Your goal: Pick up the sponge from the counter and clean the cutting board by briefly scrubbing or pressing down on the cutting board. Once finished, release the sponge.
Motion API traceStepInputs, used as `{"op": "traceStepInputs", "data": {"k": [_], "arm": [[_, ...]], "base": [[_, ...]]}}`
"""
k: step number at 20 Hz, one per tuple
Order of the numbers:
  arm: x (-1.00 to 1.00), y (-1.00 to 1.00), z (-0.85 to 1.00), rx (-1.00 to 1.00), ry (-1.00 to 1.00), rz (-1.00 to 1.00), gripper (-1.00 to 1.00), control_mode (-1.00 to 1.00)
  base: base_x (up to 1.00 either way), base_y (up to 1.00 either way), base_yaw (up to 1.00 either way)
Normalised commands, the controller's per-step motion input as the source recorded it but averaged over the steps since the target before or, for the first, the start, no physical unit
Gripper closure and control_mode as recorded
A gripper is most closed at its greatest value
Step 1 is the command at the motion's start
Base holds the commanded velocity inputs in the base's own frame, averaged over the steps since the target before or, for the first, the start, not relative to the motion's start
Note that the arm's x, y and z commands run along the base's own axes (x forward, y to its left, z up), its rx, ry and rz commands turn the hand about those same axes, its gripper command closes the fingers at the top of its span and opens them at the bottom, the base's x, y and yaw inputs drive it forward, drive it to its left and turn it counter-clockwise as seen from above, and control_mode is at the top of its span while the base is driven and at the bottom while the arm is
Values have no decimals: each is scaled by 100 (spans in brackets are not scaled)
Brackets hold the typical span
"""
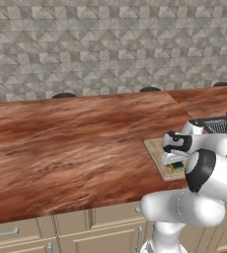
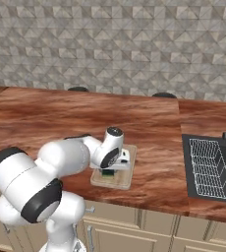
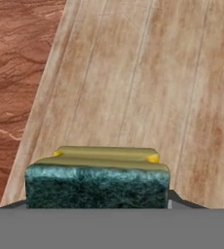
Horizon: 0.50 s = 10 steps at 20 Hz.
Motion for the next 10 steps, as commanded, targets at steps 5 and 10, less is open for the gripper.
{"op": "traceStepInputs", "data": {"k": [5,10], "arm": [[-18,16,0,4,-1,0,100,-100],[-53,6,-5,4,0,0,100,-100]], "base": [[0,0,0],[0,0,0]]}}
